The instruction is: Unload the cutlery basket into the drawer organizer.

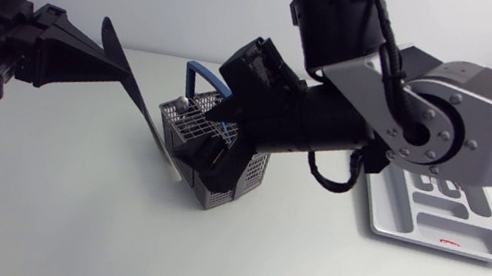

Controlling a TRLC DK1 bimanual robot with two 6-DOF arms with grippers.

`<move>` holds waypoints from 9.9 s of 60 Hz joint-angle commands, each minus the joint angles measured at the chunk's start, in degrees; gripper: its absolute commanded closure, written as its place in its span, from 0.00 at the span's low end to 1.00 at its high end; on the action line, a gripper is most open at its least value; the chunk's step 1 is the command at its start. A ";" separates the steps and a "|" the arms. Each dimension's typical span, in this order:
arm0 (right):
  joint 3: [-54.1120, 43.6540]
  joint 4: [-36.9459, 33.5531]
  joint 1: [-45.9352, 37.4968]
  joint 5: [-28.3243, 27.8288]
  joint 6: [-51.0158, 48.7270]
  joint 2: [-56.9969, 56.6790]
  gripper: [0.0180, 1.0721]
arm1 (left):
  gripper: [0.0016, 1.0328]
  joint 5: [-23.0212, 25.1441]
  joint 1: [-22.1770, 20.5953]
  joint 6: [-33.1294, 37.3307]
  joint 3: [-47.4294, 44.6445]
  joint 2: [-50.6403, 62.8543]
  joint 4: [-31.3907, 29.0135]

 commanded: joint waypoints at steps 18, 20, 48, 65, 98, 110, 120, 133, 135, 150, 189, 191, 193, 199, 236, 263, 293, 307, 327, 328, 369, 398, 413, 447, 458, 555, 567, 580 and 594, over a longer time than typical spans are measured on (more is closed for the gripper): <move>-3.35 -2.29 3.11 -2.49 -1.82 -1.88 0.22 | 0.97 2.68 -7.17 0.61 0.18 -1.70 -1.81; -3.53 -2.29 3.28 -2.49 -1.82 -2.06 0.23 | 0.97 2.68 -7.69 0.53 0.27 -1.61 -1.72; -5.73 -3.43 4.16 -3.46 -1.99 -3.82 0.83 | 0.97 2.68 -10.15 -1.06 1.76 -1.26 -1.37; -6.25 -4.40 4.78 -3.11 -2.08 -4.61 0.95 | 0.97 2.59 -11.12 -1.94 2.55 -1.17 -1.19; -7.05 -16.35 -2.69 -1.35 -2.17 -16.73 0.95 | 0.25 0.66 -6.46 -22.24 6.51 -1.00 19.99; -11.09 -19.16 -13.59 -2.06 -4.45 -22.36 0.95 | 0.23 -5.58 -5.58 -31.20 1.59 1.38 36.43; -12.14 -21.01 -25.28 -4.25 -7.00 -25.00 0.95 | 0.23 -11.03 -4.79 -29.62 -0.35 7.44 41.53; -13.29 -19.34 -38.29 -5.66 -9.20 -23.50 0.95 | 0.23 -15.51 -5.14 -24.70 -2.10 15.26 46.01; -13.11 -19.08 -40.14 -5.66 -9.20 -22.98 0.95 | 0.23 -15.60 -5.14 -24.17 -1.84 16.41 45.92; -8.28 -16.79 -55.52 -5.57 -10.17 -15.33 0.95 | 0.23 -19.47 -7.43 -18.11 -1.05 23.09 45.92; 9.74 -13.80 -71.25 0.93 -9.46 9.90 0.95 | 0.24 -20.79 -3.03 0.79 18.29 38.99 24.83; 10.62 -13.72 -71.86 1.72 -9.20 11.48 0.95 | 0.24 -20.52 -2.95 1.84 19.16 39.70 23.60; 11.41 -13.63 -72.39 2.34 -9.11 12.80 0.95 | 0.24 -20.35 -2.86 2.46 19.87 40.22 22.72; 13.08 -11.34 -73.53 5.15 -8.41 16.84 0.95 | 0.24 -19.56 -2.60 4.66 21.45 41.54 20.61; 20.38 -3.87 -74.85 14.82 -2.87 33.98 0.95 | 0.24 -16.83 -1.36 10.63 23.65 43.48 16.30; 20.29 -3.17 -75.20 17.63 -1.29 36.26 0.23 | 0.24 -16.48 0.39 12.74 22.50 43.48 15.33; 0.25 -2.29 -56.66 17.63 -1.38 9.37 0.07 | 0.24 -18.59 5.32 -7.03 23.74 51.30 39.94; -3.44 -7.21 -40.14 15.79 0.64 2.51 0.07 | 0.27 -19.82 3.47 -6.15 24.97 56.57 40.03; -4.58 -9.85 -27.04 8.67 1.70 5.68 0.07 | 0.27 -15.69 0.92 -2.38 19.16 53.23 36.16; -4.58 -9.85 -26.69 8.58 1.70 6.03 0.07 | 0.27 -15.51 0.74 -1.85 18.46 52.70 35.99; -0.63 -2.90 -25.55 9.19 1.61 17.89 0.07 | 0.27 -13.84 -7.60 4.74 -7.55 34.77 34.58; -5.20 -1.94 -29.68 9.28 1.00 10.86 0.07 | 0.21 -14.11 -1.54 -16.35 -11.60 6.21 31.51; -7.40 -7.39 -30.56 9.28 1.08 0.40 0.07 | 0.21 -18.06 -7.96 -31.20 -11.68 0.32 26.32; -5.64 -16.18 -22.73 12.10 5.92 -7.86 0.07 | 0.23 -36.26 -16.75 -47.02 -17.49 8.85 33.26; -6.87 -15.82 -21.15 12.27 6.62 -8.65 0.07 | 0.32 -38.72 -18.42 -48.96 -17.49 11.13 38.27; -10.30 -15.03 -18.16 12.53 4.16 -13.40 0.07 | 0.97 -24.04 -14.02 -53.35 -19.51 -0.91 41.00; -11.00 -13.28 -15.88 8.49 2.67 -15.68 0.07 | 0.97 -13.58 -9.45 -51.68 -20.21 -5.04 39.77; -11.62 -12.31 -11.13 5.50 0.21 -17.61 0.07 | 0.97 -6.20 -9.63 -47.38 -19.07 -7.15 37.04; -12.93 -10.73 -6.65 0.49 -1.99 -17.70 0.10 | 0.97 -2.07 -16.83 -42.45 -18.72 -4.25 35.90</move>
